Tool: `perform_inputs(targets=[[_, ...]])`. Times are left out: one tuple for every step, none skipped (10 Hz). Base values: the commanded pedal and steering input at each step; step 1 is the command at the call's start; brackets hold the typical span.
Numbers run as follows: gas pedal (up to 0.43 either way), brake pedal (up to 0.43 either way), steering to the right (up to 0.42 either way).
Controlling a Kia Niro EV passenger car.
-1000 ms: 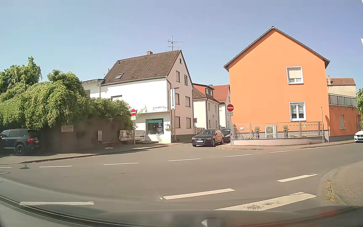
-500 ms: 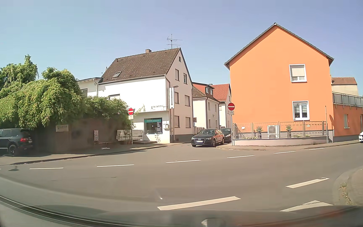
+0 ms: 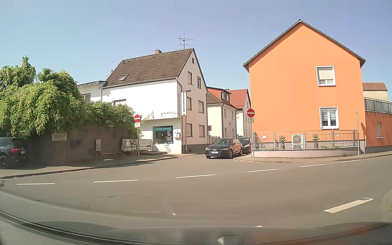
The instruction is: Follow the waypoints while adhering to traffic rules and regulations
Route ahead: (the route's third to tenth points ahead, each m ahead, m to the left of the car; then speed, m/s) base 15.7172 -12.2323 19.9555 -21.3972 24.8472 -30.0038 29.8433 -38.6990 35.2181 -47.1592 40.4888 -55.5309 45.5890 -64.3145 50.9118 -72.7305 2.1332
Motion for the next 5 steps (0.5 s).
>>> perform_inputs(targets=[[0.098,0.03,0.077],[0.098,0.03,0.1],[0.098,0.03,0.131],[0.098,0.03,0.161],[0.098,0.03,0.193]])
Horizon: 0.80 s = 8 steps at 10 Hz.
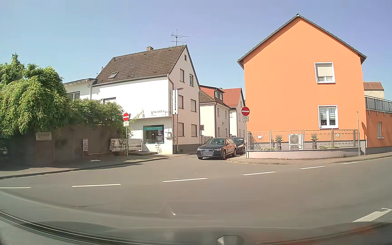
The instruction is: Follow the waypoints while adhering to traffic rules and regulations
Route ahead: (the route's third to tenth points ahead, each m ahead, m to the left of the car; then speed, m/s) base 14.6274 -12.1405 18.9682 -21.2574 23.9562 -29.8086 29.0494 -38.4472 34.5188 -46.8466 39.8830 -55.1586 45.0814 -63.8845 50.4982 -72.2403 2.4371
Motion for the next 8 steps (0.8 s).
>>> perform_inputs(targets=[[0.098,0.03,0.22],[0.098,0.03,0.255],[0.098,0.03,0.291],[0.098,0.03,0.326],[0.098,0.03,0.358],[0.11,0.03,0.385],[0.138,0.03,0.411],[0.138,0.03,0.438]])
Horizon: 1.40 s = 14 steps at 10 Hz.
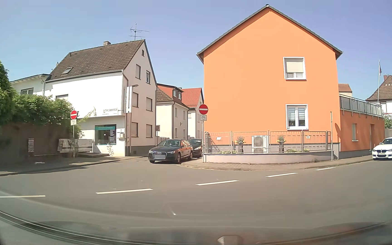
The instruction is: Follow the waypoints while adhering to traffic rules and regulations
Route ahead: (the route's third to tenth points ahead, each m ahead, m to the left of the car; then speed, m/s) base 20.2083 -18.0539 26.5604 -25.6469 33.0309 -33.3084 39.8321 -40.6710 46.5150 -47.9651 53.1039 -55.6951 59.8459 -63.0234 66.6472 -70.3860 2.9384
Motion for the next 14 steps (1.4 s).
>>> perform_inputs(targets=[[0.15,0.03,0.466],[0.15,0.03,0.487],[0.15,0.03,0.503],[0.15,0.03,0.514],[0.157,0.03,0.521],[0.157,0.03,0.529],[0.169,0.03,0.537],[0.169,0.037,0.544],[0.177,0.03,0.546],[0.177,0.03,0.545],[0.189,0.03,0.545],[0.197,0.03,0.544],[0.197,0.037,0.539],[0.209,0.03,0.53]])
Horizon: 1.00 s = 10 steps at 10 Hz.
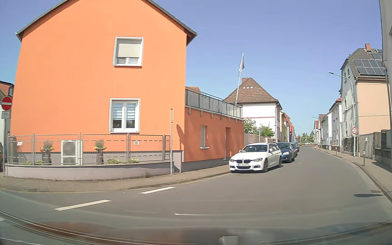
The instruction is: Follow the waypoints while adhering to traffic rules and regulations
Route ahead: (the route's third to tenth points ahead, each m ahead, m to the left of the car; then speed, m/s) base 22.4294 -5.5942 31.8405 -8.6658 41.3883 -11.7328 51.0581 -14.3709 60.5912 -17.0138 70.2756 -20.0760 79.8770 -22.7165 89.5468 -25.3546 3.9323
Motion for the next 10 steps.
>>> perform_inputs(targets=[[0.209,0.03,0.513],[0.22,0.03,0.486],[0.228,0.03,0.454],[0.228,0.03,0.415],[0.228,0.03,0.37],[0.228,0.03,0.32],[0.228,0.03,0.272],[0.228,0.03,0.224],[0.24,0.03,0.177],[0.24,0.03,0.133]])
